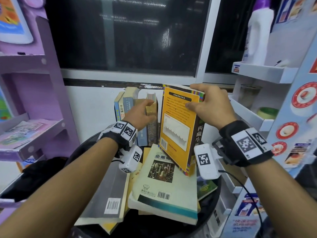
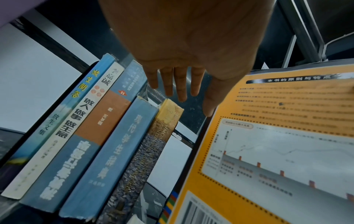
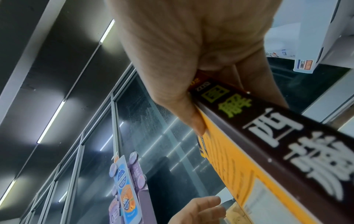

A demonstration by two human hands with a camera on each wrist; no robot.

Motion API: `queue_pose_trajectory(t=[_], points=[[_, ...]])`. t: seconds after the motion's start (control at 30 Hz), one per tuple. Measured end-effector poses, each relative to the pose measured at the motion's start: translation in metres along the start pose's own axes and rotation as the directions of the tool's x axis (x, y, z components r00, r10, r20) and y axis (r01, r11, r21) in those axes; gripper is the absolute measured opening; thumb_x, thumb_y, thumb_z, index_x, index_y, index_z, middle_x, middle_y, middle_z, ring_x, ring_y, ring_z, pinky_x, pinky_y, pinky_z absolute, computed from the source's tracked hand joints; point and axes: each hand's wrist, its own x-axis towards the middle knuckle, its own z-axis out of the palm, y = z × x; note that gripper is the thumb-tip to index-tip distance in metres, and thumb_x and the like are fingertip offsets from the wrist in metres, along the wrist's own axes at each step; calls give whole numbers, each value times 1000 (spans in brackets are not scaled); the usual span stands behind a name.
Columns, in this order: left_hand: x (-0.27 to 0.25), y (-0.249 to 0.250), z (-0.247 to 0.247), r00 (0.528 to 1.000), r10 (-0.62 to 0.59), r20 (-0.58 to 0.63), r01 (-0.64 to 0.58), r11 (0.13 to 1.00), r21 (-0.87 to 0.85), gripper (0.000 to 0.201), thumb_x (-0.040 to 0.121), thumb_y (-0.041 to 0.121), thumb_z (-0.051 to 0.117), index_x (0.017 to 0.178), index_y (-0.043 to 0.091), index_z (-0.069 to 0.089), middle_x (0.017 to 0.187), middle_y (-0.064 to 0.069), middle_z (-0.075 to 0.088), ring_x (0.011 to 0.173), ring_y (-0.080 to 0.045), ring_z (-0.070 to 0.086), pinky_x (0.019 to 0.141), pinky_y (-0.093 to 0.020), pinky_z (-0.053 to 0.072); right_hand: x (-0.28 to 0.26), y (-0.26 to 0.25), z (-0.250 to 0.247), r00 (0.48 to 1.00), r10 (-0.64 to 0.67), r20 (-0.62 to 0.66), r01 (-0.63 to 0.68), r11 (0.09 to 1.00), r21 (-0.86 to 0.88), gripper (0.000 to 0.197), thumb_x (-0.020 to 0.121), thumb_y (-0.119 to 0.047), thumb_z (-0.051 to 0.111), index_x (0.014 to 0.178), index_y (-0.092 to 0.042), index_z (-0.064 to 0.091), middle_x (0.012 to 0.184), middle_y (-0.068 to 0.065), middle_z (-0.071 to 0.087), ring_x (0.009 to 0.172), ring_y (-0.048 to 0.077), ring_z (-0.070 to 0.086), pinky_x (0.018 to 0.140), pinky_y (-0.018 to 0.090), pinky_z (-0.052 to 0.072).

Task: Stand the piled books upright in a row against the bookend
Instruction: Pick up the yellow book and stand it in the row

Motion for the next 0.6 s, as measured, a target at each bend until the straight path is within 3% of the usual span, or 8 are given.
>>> queue_pose_trajectory(t=[0.13, 0.3, 0.43, 0.6], points=[[13, -7, 5, 1000, 8, -19, -7, 996, 85, 56, 87, 31, 65, 138, 21, 43, 141, -3, 47, 129, -22, 44, 106, -38, 38, 10, 5, 1, 999, 1, -35, -2, 999, -33, 49, 86, -25, 70, 133, -26, 55, 110, 1, 65, 112, 25, 57, 92, 46, 52], [29, -12, 12, 998, 62, 6, -62, 987, 152, 54, 89, 32, 62, 138, 19, 44, 144, -5, 42, 133, -22, 37, 110, -37, 31, 29, 14, 11, 996, 16, -93, -20, 999, -47, 50, 87, -24, 69, 134, -25, 54, 108, -3, 67, 96, 14, 63, 83, 29, 52], [44, -14, 15, 994, 110, 12, -111, 976, 189, 51, 90, 25, 59, 138, 16, 44, 144, -6, 41, 133, -22, 35, 110, -33, 27, 51, 18, 28, 992, 32, -126, -37, 999, -39, 52, 87, -25, 68, 137, -25, 51, 111, -1, 67, 100, 16, 63, 89, 39, 55], [71, -22, 21, 994, 105, 29, -108, 968, 224, 54, 92, 32, 57, 141, 18, 42, 150, -6, 34, 138, -22, 29, 113, -33, 22, 84, 24, 58, 986, 32, -163, -40, 998, -43, 49, 87, -24, 66, 134, -26, 53, 108, 1, 69, 100, 21, 64, 90, 42, 55]])
